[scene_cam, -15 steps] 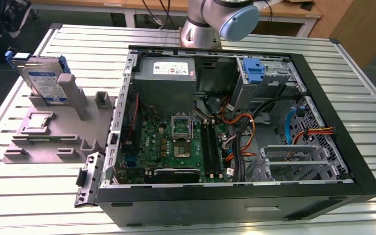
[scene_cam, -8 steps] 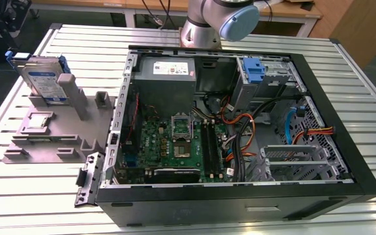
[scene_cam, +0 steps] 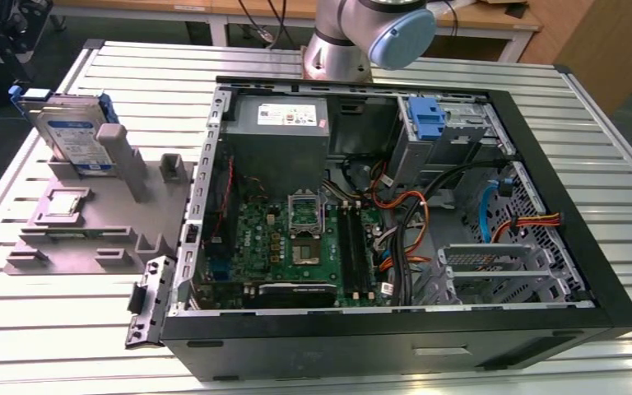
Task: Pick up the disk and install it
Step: 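Pick up the disk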
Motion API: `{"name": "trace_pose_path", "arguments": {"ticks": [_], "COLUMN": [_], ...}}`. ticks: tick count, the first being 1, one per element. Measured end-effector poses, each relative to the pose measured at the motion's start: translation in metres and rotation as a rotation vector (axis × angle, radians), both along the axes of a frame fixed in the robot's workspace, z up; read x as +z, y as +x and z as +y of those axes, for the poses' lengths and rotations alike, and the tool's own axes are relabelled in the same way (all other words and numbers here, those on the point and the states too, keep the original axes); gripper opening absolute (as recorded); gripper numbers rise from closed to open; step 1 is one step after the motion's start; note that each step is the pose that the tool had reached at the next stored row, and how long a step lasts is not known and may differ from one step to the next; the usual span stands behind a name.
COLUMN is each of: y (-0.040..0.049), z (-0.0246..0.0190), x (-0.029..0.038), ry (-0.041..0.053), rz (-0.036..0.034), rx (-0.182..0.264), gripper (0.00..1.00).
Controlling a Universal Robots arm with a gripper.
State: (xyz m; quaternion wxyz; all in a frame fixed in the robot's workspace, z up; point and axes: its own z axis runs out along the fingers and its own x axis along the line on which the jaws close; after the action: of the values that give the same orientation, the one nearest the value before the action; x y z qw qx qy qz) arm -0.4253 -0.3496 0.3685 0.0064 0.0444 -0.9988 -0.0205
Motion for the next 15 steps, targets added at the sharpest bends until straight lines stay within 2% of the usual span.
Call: {"name": "trace_pose_path", "arguments": {"ticks": [8,15], "y": [0.0000,0.0000], "z": [0.0000,0.0000], "x": [0.0000,0.0000], "ry": [0.0000,0.0000], "rz": [-0.0001,0.0000], "rx": [0.011,0.110], "gripper": [0.10,0.10]}}
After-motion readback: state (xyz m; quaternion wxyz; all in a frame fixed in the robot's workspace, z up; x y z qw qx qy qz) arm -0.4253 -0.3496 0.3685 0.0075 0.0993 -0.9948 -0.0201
